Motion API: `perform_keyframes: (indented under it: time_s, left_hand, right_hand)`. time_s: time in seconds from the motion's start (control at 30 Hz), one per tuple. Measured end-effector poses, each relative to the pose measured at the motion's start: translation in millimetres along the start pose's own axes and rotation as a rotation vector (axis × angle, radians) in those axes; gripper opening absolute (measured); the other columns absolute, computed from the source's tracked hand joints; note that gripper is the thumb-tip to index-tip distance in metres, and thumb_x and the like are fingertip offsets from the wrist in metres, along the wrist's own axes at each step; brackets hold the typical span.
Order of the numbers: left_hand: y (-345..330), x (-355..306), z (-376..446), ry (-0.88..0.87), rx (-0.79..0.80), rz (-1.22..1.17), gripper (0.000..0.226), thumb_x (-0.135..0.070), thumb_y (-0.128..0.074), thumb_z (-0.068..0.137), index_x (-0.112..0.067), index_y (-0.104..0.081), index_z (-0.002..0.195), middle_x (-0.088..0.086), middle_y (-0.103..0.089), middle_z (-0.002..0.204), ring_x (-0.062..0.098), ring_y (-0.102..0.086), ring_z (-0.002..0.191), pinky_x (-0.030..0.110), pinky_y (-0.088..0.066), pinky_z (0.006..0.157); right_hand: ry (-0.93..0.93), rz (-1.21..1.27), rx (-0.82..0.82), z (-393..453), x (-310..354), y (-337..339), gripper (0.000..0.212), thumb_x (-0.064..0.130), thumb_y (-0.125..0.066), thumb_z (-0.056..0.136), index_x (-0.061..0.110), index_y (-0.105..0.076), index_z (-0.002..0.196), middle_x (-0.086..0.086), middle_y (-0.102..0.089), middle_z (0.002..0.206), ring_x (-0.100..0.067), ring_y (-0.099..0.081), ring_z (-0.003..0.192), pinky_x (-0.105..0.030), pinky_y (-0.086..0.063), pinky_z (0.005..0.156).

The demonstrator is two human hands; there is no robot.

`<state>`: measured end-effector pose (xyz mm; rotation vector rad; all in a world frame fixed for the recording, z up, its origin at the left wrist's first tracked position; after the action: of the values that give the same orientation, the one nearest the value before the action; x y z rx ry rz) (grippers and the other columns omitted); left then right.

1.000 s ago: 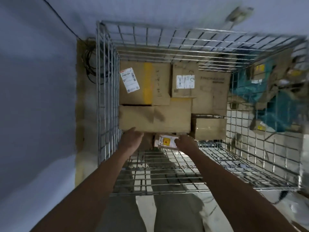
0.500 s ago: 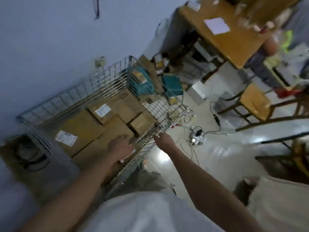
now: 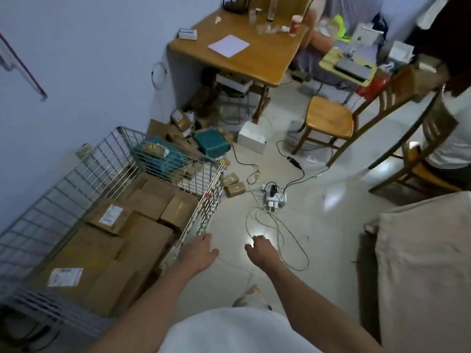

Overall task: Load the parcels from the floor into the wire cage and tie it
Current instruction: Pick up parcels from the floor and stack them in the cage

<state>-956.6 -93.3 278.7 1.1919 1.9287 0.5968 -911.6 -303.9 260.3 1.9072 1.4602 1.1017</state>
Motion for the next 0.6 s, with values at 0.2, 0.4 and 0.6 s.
perform_keyframes:
  time_s: [0.2, 0.4, 0.6]
  left_hand:
    - [-21.7, -50.8, 33.6, 0.113, 0.003, -0.007, 0.062, -0.050, -0.046, 0.095, -0.014, -0.042, 0.145, 0.010, -0.046, 0.153, 0.032, -0.050, 0.132, 0.043, -0.044, 0.107]
    - [-38.8, -130.3, 58.9, 0.131, 0.047, 0.090, 0.075, -0.052, -0.046, 0.100, -0.015, -0.024, 0.161, 0.009, -0.026, 0.166, 0.031, -0.032, 0.149, 0.046, -0.034, 0.118]
    - [-50.4, -203.0, 96.4, 0.039, 0.126, 0.333, 0.077, -0.053, -0.038, 0.103, -0.012, -0.015, 0.163, 0.009, -0.010, 0.171, 0.032, -0.018, 0.154, 0.048, -0.025, 0.123]
  right_hand:
    - [0.011, 0.071, 0.069, -0.2, -78.6, 7.6, 0.044, 0.038, -0.045, 0.097, 0.004, -0.054, 0.124, -0.012, -0.049, 0.135, -0.030, -0.046, 0.126, -0.040, -0.043, 0.097]
    - [0.137, -0.122, -0.046, 23.9, -105.1, 58.3, 0.047, 0.037, -0.041, 0.099, 0.006, -0.046, 0.134, -0.011, -0.048, 0.136, -0.031, -0.046, 0.126, -0.043, -0.045, 0.097]
    - [0.235, -0.320, 0.028, 67.8, -121.2, 97.9, 0.061, 0.043, -0.037, 0.102, 0.002, -0.034, 0.147, -0.014, -0.035, 0.151, -0.031, -0.033, 0.139, -0.047, -0.041, 0.104]
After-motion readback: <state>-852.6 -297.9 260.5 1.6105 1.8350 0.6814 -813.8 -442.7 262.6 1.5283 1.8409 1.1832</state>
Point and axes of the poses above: each hand's wrist, its own z-axis towards the middle knuckle, its own y-axis out of the back of the hand, x = y × z, the point moved 7 cm from there along z, towards the middle knuckle
